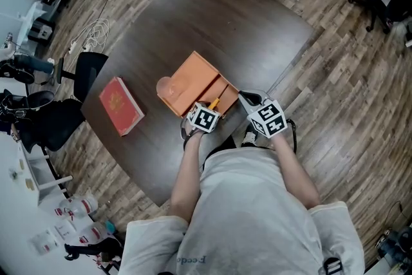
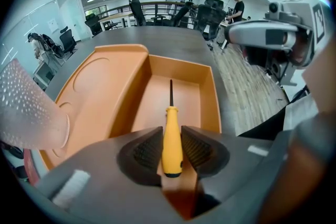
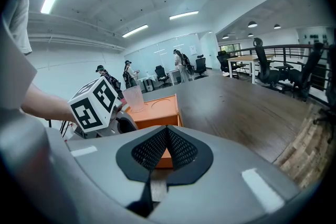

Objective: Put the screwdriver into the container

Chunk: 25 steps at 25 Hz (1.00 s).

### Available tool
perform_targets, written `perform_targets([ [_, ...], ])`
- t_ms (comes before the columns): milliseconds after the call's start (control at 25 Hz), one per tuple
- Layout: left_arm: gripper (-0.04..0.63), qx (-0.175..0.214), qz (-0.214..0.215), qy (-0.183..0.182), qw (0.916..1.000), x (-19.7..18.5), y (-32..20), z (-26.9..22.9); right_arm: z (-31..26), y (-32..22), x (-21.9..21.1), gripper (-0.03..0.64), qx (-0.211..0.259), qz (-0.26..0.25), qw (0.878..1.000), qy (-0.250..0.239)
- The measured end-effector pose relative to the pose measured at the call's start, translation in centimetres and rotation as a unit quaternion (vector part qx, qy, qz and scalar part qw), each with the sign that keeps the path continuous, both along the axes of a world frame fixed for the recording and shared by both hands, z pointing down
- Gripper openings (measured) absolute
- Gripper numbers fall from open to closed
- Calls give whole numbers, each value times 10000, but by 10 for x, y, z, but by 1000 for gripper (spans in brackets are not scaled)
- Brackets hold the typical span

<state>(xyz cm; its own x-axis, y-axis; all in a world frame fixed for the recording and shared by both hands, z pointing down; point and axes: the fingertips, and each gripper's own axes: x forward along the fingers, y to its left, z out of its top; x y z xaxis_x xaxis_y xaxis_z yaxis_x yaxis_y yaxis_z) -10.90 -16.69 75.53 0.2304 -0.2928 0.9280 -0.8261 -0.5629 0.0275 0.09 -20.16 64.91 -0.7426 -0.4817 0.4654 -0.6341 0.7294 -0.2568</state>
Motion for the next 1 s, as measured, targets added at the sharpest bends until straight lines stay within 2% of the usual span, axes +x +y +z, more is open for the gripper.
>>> perform_targets([
  [160,164,-1,-2,112,9999,5,-1,1,1,0,2,2,-21,-4,10000,15],
  [360,164,-184,-7,77,9998,5,3,9,2,0,3,2,-20,8,10000,17],
  [480,164,-137,-67,-91,9998,-3,2,10,2,0,3,2,-18,15,10000,19],
  [800,166,-94,9,16,10000,2,0,10,3,0,2,2,-33,5,10000,25],
  [1000,167,-33,-52,-71,10000,-2,2,7,9,3,2,3,-160,-40,9999,46],
])
